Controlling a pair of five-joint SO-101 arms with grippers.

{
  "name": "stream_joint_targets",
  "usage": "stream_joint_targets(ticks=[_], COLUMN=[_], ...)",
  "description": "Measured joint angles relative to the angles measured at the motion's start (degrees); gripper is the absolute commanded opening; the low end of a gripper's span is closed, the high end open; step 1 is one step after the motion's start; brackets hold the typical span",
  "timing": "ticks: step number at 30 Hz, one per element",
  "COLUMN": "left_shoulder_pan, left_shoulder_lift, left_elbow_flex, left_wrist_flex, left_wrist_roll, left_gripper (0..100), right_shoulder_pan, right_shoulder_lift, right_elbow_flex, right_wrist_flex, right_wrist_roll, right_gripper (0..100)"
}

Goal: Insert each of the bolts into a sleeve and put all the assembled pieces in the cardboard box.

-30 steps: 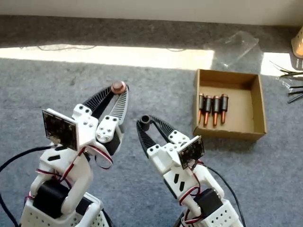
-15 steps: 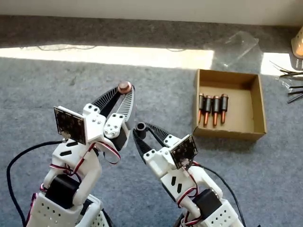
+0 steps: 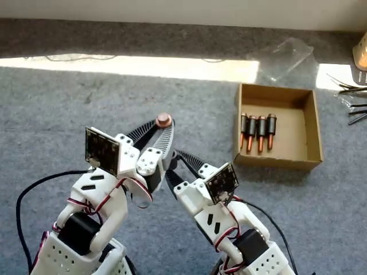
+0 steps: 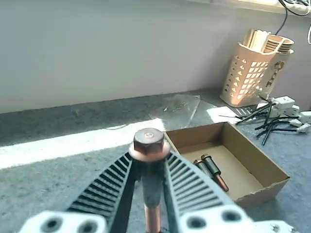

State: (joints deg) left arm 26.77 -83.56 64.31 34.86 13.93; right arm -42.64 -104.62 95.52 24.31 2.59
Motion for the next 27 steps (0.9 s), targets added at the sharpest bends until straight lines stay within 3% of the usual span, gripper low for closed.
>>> stream_joint_targets(ticks=[27], left_shoulder_pan=[1.5], left_shoulder_lift=[-0.4], left_elbow_flex=[-1.2], left_wrist_flex=[2.6], left_wrist_roll=[-1.5], left_gripper=[1], right_shoulder_pan=[0.0], right_shoulder_lift=[0.0], right_elbow_flex=[0.0], right_wrist_flex=[0.0], right_wrist_roll=[0.0], right_gripper=[0.4])
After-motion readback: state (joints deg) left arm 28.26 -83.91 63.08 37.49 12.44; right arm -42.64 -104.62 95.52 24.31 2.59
